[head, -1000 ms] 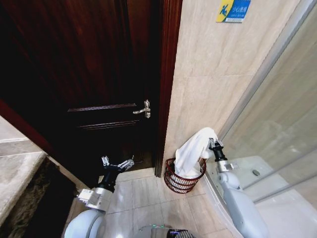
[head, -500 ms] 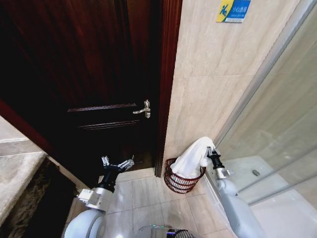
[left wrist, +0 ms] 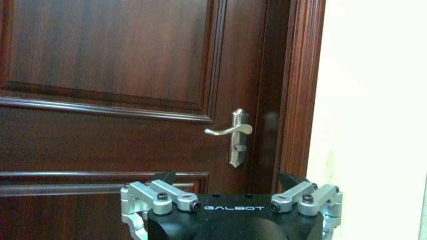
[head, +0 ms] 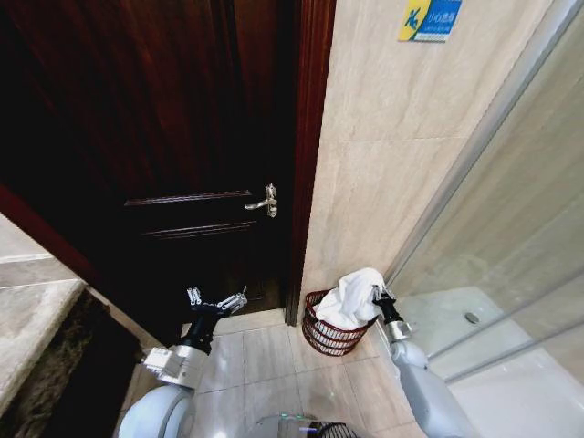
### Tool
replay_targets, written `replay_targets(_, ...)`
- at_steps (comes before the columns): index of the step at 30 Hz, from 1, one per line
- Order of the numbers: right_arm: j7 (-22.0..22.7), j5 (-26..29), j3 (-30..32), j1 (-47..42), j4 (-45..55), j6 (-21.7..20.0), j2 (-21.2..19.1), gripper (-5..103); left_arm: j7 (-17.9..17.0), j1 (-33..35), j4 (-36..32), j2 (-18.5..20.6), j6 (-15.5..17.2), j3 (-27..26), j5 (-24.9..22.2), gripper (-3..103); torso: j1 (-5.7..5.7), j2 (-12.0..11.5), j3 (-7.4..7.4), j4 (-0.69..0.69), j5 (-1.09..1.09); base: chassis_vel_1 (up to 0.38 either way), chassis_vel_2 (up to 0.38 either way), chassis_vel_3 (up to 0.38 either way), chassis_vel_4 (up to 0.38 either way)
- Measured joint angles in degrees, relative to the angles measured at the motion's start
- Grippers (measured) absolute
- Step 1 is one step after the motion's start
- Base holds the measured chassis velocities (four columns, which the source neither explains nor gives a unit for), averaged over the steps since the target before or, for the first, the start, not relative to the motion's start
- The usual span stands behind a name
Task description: Discard the used towel into the hamper.
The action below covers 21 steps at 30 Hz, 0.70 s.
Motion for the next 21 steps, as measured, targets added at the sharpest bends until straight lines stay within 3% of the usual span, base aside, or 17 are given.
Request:
replay_targets(5,0.1,-1.4,-0.2,1.8,-3.7,0.0,1.0,5,0.0,0.0,0.0,0.0,0.0,0.0,0.0,100,0.0,0.0,0.0,0.0,0.0,0.0,0.0,0.0,0.0)
replay_targets(13,2.5,-8.5,0.5,2.5,-9.5,2.2,2.8,5,0.0,0.0,0.0,0.0,0.0,0.0,0.0,100,0.0,0.0,0.0,0.01,0.01,0.0,0.0,0.0,0.0)
replay_targets(21,4.0,-13.1,1.3,0.6,-8.6,-2.0,3.2,5,0.0,0.0,0.0,0.0,0.0,0.0,0.0,100,-0.01,0.0,0.0,0.0,0.01,0.0,0.0,0.0,0.0)
